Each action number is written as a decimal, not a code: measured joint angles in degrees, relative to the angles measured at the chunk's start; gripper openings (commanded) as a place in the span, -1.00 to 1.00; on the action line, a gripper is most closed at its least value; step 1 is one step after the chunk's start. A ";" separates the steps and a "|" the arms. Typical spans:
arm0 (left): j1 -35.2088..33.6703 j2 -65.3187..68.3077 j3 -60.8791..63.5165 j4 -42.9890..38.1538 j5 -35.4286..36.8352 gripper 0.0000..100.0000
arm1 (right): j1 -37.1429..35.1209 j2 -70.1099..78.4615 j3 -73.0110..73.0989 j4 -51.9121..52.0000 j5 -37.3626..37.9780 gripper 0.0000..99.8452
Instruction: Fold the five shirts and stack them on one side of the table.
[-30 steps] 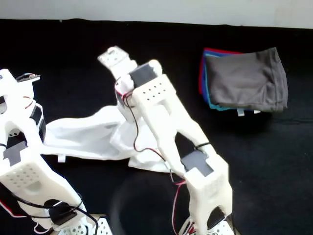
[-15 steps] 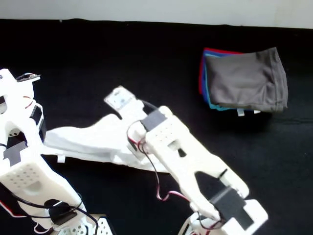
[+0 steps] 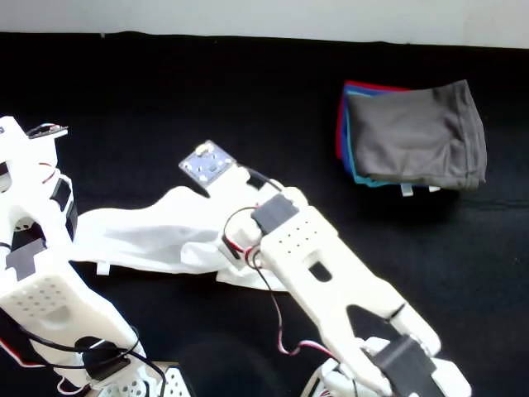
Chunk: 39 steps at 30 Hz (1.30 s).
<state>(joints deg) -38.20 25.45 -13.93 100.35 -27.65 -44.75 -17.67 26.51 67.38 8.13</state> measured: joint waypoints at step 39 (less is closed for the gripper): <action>0.00 0.00 0.00 0.00 0.00 -0.98 | -9.93 6.68 -3.34 16.70 4.75 -0.62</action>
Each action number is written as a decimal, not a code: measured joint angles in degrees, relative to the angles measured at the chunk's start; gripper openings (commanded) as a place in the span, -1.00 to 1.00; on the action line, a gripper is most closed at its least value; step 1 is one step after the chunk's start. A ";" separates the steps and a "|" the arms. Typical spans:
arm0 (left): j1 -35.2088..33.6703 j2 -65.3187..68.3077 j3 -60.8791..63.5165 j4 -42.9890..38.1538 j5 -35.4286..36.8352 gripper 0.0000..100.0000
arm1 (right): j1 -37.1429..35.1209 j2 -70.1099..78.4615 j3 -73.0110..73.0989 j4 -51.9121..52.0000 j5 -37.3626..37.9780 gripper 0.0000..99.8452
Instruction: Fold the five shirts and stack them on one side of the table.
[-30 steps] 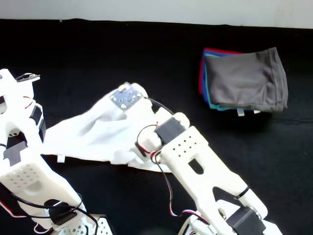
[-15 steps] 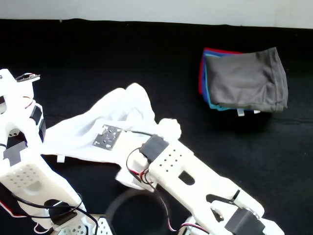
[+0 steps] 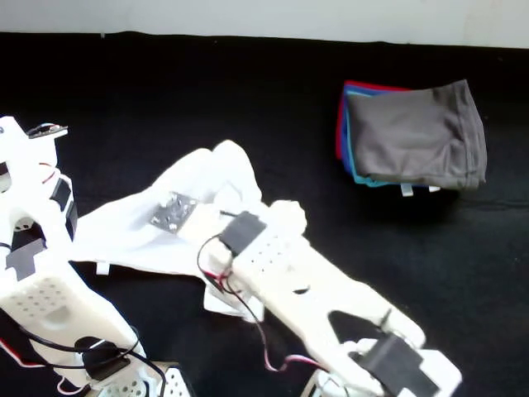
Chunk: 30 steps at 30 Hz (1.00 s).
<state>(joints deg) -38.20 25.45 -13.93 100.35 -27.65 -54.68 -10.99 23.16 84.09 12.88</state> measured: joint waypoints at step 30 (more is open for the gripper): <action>2.73 0.00 0.00 0.00 0.00 -0.98 | 11.87 6.24 5.89 -0.09 2.37 -0.62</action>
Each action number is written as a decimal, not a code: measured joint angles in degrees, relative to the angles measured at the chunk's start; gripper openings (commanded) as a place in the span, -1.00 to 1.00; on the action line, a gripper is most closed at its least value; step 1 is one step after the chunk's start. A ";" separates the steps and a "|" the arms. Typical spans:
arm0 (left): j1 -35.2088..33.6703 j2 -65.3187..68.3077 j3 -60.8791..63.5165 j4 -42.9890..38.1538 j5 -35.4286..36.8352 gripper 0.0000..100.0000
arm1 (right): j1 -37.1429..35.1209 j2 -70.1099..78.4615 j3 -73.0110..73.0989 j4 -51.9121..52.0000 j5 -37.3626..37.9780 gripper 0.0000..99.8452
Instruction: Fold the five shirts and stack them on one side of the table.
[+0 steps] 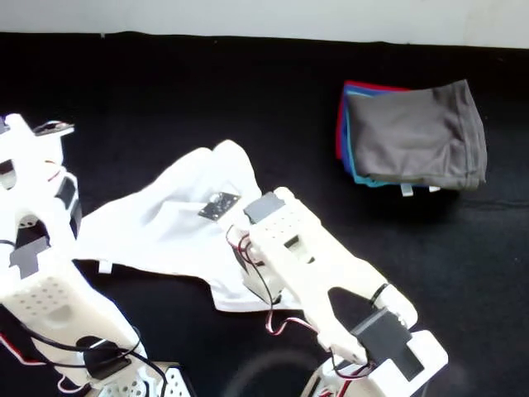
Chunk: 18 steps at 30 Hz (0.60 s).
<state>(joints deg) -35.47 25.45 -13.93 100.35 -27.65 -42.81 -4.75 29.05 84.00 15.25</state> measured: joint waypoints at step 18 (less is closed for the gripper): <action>9.23 0.00 0.00 0.09 3.78 -0.98 | 0.79 -0.44 17.76 -13.01 0.00 -0.80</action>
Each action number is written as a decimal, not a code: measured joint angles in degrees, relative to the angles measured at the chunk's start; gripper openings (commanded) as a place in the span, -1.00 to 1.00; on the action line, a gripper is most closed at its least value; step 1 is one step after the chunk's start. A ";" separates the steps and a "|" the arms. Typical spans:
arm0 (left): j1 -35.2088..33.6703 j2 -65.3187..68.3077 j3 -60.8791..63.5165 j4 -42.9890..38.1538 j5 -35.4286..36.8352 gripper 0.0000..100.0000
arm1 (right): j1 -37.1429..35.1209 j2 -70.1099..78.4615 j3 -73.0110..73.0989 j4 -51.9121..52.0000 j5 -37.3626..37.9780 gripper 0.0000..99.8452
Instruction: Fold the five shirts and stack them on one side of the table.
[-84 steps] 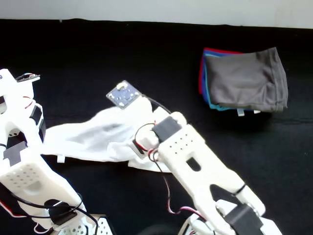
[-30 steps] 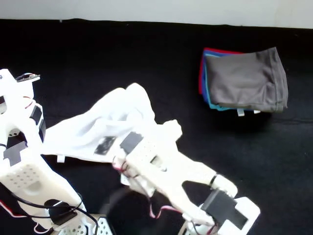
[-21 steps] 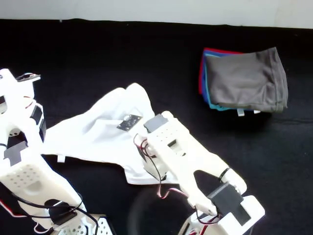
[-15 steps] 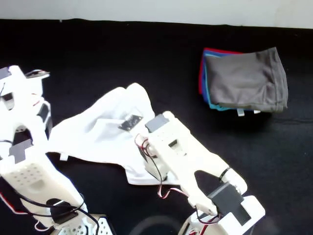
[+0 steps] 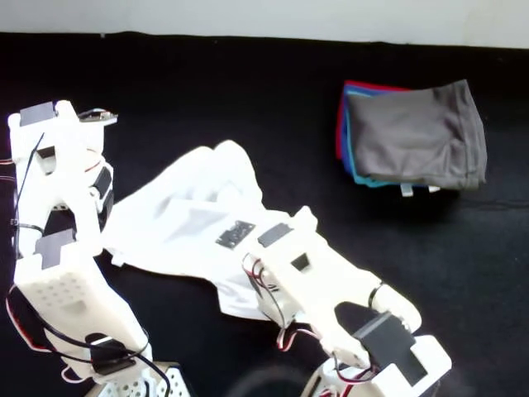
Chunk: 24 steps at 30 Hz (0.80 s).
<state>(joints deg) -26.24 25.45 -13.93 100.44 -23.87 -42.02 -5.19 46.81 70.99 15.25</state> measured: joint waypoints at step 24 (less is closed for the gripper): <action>0.88 -0.44 2.99 0.00 0.09 -0.98 | 22.15 -25.14 -11.34 8.53 3.78 -0.99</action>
<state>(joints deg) -25.36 25.01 -10.95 100.44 -23.78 -19.87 -30.33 35.47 79.52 19.03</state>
